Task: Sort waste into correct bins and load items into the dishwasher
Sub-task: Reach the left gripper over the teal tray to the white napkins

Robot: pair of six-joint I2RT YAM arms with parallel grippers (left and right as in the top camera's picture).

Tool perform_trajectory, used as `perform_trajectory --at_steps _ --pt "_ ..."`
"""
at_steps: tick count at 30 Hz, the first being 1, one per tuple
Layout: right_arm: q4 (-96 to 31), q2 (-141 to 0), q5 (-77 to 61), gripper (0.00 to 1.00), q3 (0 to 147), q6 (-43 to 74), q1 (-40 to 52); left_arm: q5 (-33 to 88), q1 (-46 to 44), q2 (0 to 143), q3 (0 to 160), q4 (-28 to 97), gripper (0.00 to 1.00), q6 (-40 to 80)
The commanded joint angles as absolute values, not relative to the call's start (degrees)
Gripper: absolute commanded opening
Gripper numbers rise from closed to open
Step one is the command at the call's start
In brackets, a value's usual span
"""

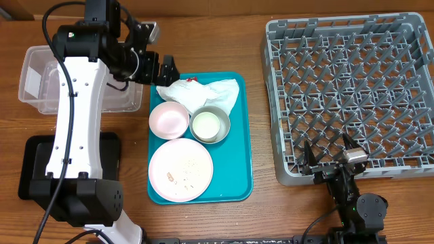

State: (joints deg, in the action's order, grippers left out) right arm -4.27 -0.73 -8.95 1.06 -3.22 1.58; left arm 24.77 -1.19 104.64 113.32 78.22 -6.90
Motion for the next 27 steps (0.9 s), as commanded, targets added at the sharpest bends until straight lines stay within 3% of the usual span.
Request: perform_trajectory --at_steps 1,7,9,23,27 --pt "-4.0 -0.2 -8.7 1.0 0.5 -3.5 1.7 27.5 -2.6 106.3 115.0 77.0 1.0 -4.0" --pt "-4.0 -0.2 -8.6 1.0 0.5 -3.5 1.7 -1.9 -8.1 109.2 115.0 77.5 1.0 14.5" --pt "-4.0 -0.2 -8.7 1.0 0.5 -3.5 1.7 -6.8 -9.5 110.0 115.0 76.6 1.0 18.2" --pt "-4.0 -0.2 -8.6 1.0 0.5 -3.4 1.7 -6.5 -10.8 119.0 115.0 71.0 1.0 24.0" --pt "-4.0 -0.2 -8.7 1.0 0.5 -3.5 1.7 -8.4 -10.8 123.9 115.0 71.0 0.77 25.4"
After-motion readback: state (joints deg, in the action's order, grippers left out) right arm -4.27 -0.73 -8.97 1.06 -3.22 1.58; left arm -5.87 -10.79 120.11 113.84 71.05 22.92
